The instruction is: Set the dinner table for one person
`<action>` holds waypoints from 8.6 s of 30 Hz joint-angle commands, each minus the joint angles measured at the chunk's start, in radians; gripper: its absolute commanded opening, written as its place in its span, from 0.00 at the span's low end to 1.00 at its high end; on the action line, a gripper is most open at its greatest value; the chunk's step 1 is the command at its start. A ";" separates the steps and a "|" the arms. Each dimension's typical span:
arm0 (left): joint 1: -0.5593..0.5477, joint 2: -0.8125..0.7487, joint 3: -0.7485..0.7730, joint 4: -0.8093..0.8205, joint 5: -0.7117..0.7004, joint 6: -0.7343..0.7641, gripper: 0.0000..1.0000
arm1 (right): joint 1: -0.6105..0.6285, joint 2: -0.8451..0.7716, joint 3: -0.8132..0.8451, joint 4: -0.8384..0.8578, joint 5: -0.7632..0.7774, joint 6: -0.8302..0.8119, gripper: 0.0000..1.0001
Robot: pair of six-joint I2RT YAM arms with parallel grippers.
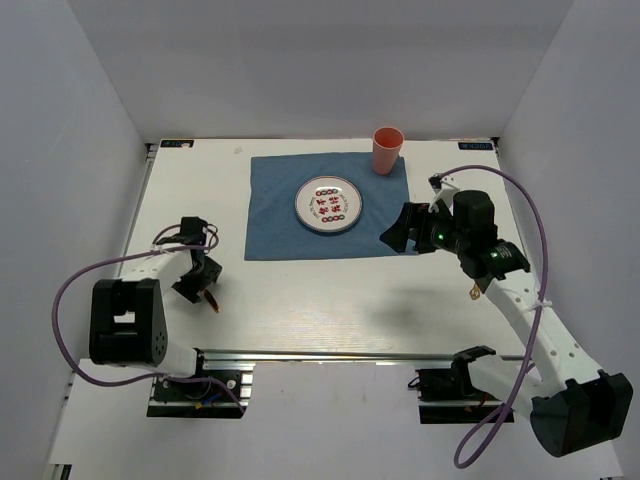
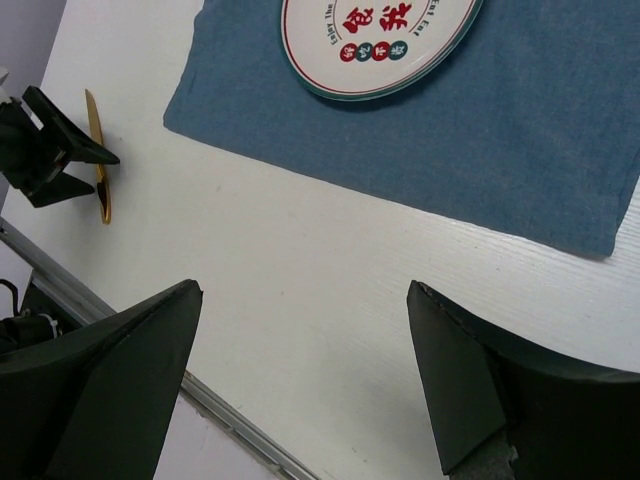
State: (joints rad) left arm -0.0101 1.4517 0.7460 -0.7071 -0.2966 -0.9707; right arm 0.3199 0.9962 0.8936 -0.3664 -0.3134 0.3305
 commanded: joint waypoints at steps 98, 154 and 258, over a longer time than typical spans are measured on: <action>-0.729 1.089 1.483 0.336 0.481 -0.054 0.51 | 0.004 -0.153 0.286 -0.325 0.436 0.035 0.89; -0.559 -0.247 0.309 -0.115 0.044 0.371 0.98 | -0.509 0.650 -0.096 0.098 0.574 0.196 0.00; -0.570 -0.729 0.469 -0.563 -0.397 0.280 0.98 | 0.481 -0.252 0.422 -0.746 1.071 0.114 0.89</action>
State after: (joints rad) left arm -0.5735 0.7357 1.1873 -1.2343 -0.7349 -0.7170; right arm 0.7998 0.7631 1.2591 -1.0000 0.6861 0.4183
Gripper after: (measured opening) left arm 0.981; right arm 0.892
